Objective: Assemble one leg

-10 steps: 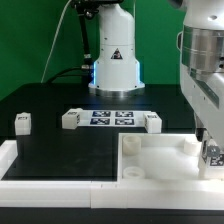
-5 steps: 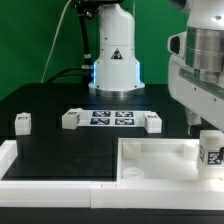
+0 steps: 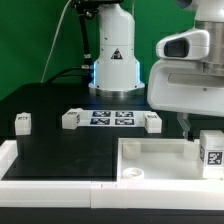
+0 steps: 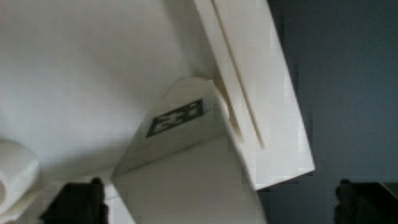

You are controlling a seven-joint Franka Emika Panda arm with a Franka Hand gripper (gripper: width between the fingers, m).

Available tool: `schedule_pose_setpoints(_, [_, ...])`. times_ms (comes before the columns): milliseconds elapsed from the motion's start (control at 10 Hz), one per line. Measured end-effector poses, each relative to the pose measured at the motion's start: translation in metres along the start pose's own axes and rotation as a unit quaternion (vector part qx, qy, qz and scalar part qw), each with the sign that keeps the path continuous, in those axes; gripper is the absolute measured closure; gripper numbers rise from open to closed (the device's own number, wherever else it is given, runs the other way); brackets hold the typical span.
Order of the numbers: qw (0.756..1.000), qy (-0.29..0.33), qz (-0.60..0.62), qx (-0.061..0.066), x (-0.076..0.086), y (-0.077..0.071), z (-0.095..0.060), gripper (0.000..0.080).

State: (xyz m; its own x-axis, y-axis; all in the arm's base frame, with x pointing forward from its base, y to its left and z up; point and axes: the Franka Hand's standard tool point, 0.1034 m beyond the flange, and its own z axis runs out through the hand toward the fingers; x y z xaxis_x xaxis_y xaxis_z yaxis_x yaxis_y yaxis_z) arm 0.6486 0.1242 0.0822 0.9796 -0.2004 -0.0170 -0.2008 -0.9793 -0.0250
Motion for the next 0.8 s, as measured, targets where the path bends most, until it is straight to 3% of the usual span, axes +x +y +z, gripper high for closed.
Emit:
schedule_pose_setpoints(200, [0.995, 0.002, -0.099, -0.007, 0.0006, 0.0021, 0.0005, 0.015])
schedule_pose_setpoints(400, [0.997, 0.002, -0.08, -0.006, 0.0005, 0.0023, 0.0009, 0.0411])
schedule_pose_setpoints(500, [0.997, 0.002, -0.08, -0.006, 0.0005, 0.0024, 0.0011, 0.0411])
schedule_pose_setpoints(600, [0.997, 0.002, -0.08, -0.006, 0.0006, 0.0025, 0.0011, 0.0508])
schedule_pose_setpoints(800, [0.999, 0.002, -0.051, -0.006, 0.0006, 0.0027, 0.0013, 0.0508])
